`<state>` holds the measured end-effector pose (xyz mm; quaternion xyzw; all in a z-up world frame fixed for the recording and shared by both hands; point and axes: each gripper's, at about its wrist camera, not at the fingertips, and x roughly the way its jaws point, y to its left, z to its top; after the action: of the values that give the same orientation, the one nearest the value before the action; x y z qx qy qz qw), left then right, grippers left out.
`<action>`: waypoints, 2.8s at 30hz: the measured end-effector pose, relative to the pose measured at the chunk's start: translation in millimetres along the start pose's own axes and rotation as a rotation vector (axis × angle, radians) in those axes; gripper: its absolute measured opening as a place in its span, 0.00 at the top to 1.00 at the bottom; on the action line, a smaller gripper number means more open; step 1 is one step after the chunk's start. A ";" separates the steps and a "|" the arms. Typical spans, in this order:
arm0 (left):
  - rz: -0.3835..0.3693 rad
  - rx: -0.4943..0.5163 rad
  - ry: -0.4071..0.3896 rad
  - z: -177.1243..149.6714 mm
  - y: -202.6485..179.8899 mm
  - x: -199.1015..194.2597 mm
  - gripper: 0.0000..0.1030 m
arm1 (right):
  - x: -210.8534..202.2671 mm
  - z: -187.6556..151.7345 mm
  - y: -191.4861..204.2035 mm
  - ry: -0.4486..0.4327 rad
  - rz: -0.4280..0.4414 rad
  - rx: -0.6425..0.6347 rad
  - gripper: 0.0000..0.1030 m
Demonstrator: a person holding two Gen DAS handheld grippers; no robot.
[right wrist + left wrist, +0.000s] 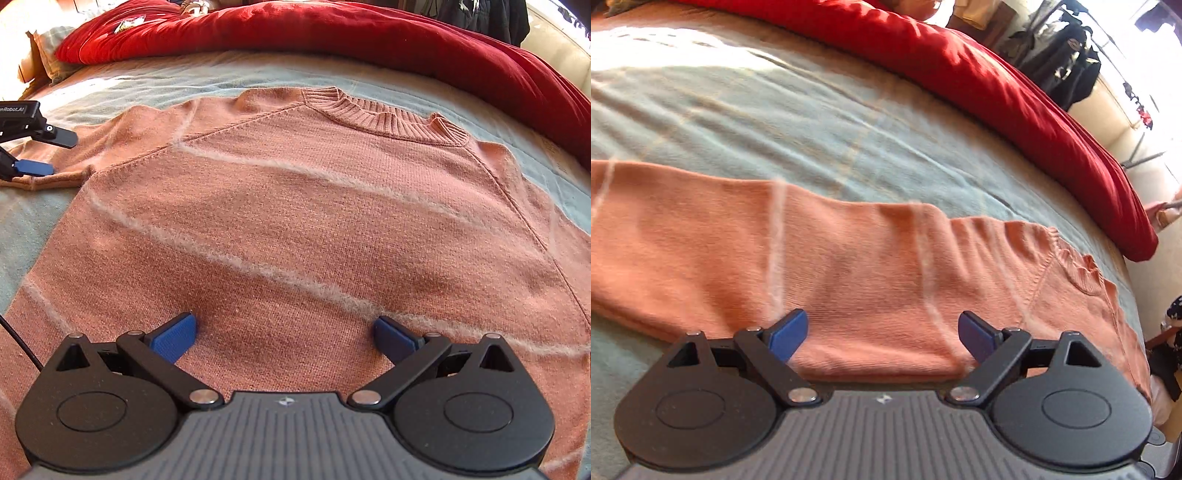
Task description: Fold clothes
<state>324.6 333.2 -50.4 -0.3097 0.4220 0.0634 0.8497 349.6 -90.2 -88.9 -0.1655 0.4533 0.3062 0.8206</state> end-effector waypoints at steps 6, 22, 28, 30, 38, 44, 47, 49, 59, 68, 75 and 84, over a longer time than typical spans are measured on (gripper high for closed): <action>-0.157 0.029 0.009 29.5 -15.2 20.9 0.15 | 1.5 0.0 4.9 -0.002 -0.027 0.002 0.00; -0.218 0.073 -0.045 53.1 -48.5 44.1 0.12 | 4.0 1.2 12.3 -0.001 -0.079 0.037 0.00; -0.058 0.126 -0.040 44.7 -51.4 84.9 0.16 | 5.1 4.4 11.7 0.005 -0.089 0.047 0.00; -0.066 0.079 -0.070 50.6 -48.6 69.7 0.16 | 4.6 4.9 11.0 0.006 -0.089 0.047 0.00; 0.074 0.025 -0.215 41.4 6.0 -12.7 0.14 | 5.6 7.5 10.1 0.016 -0.091 0.049 0.00; 0.365 -0.116 -0.242 4.1 92.7 -51.2 0.15 | 6.0 7.3 8.8 0.013 -0.085 0.044 0.00; 0.392 -0.088 -0.242 -10.7 110.0 -68.5 0.26 | 6.3 7.9 8.5 0.017 -0.083 0.042 0.00; 0.426 -0.058 -0.217 -8.5 104.6 -75.0 0.26 | 6.8 9.3 8.5 0.025 -0.082 0.040 0.00; 0.453 -0.057 -0.260 34.7 143.1 -65.5 0.18 | 7.3 11.0 8.1 0.037 -0.080 0.033 0.00; 0.483 0.043 -0.223 30.6 139.5 -60.2 0.20 | 6.6 10.4 7.6 0.036 -0.081 0.033 0.00; 0.421 0.164 -0.157 30.7 102.9 -45.6 0.19 | 7.0 10.2 9.4 0.033 -0.088 0.034 0.00; 0.569 0.077 -0.150 29.5 123.7 -64.1 0.20 | 7.0 9.4 9.4 0.033 -0.087 0.034 0.00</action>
<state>258.2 459.2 -47.1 -0.1412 0.4297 0.3057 0.8378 352.3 -75.5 -89.7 -0.1759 0.4642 0.2597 0.8283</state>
